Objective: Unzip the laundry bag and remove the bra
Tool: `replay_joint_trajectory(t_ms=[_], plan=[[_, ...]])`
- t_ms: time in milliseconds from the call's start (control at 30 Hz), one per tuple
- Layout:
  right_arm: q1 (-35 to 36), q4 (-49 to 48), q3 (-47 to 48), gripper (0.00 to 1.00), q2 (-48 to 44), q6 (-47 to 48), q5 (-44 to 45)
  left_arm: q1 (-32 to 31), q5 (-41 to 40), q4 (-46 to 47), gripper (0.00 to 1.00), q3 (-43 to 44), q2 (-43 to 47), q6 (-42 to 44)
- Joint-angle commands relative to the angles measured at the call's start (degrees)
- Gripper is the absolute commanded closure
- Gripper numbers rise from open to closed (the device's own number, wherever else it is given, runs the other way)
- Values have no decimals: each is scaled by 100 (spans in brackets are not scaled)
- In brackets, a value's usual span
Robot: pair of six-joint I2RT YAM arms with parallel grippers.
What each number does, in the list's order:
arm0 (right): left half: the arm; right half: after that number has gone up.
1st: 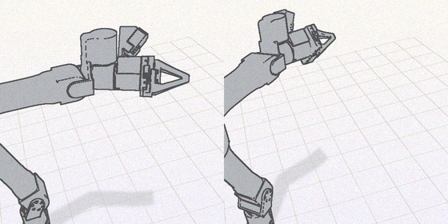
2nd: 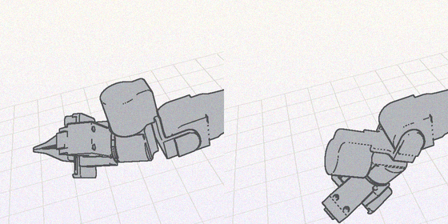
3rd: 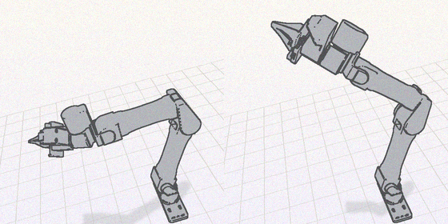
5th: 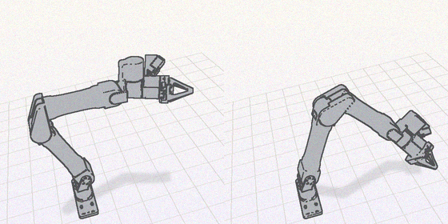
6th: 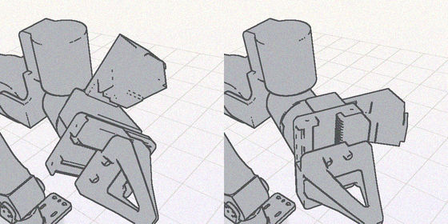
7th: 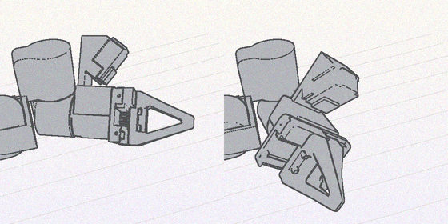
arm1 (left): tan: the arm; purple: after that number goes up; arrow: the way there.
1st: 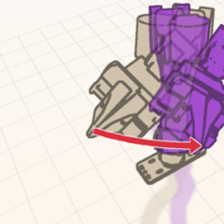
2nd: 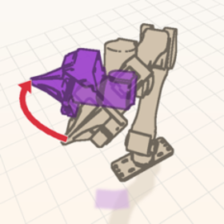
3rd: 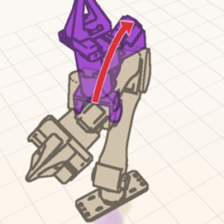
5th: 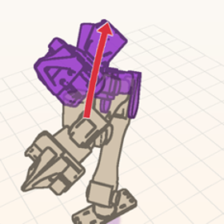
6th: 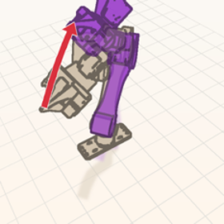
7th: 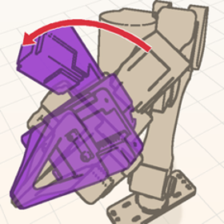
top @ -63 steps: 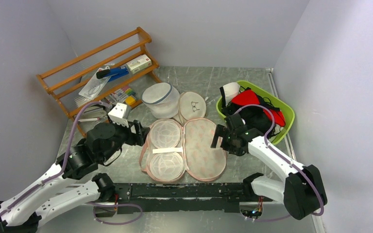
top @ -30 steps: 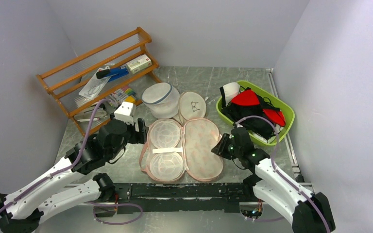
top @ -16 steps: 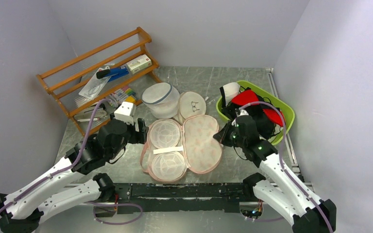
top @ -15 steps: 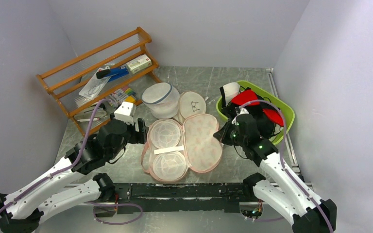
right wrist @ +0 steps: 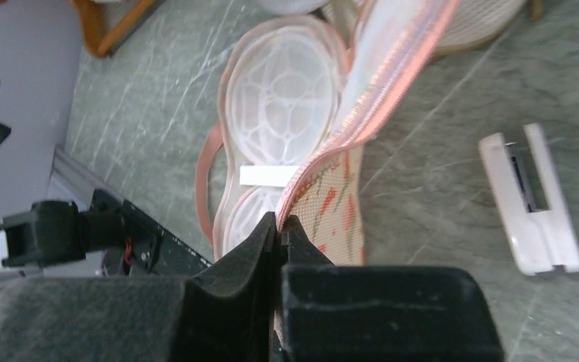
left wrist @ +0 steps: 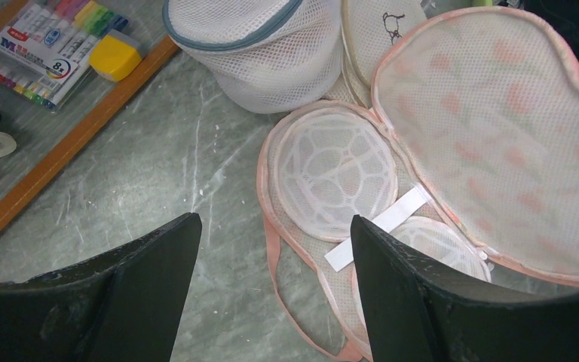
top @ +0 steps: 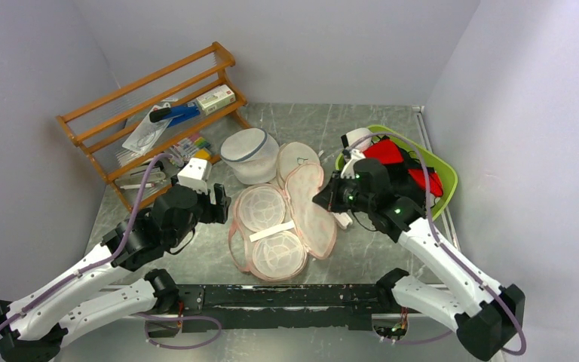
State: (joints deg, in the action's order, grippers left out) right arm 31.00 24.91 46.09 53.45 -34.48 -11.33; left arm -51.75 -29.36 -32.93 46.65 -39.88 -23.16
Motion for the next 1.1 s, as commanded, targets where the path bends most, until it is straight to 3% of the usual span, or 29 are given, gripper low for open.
replay_joint_trajectory(t_ms=[0, 367, 600, 733, 900, 1067], plan=[[739, -213, 279, 100, 296, -24, 206, -6, -102, -47, 16, 111, 41, -31], [3216, -764, 913, 96, 2057, -484, 1467, -5, -143, -73, 16, 119, 54, -52], [3603, -1572, 1239, 82, 3299, -819, 1064, -10, -196, -99, 17, 127, 69, -74], [3593, -1710, 1359, 66, 3466, -766, 914, -3, -203, -101, 16, 122, 72, -75], [3554, -1602, 1199, 32, 3067, -651, 1195, -3, -176, -91, 16, 131, -24, -62], [3161, -1239, 647, 13, 2422, -555, 1448, -3, -120, -82, 17, 133, -167, -40]])
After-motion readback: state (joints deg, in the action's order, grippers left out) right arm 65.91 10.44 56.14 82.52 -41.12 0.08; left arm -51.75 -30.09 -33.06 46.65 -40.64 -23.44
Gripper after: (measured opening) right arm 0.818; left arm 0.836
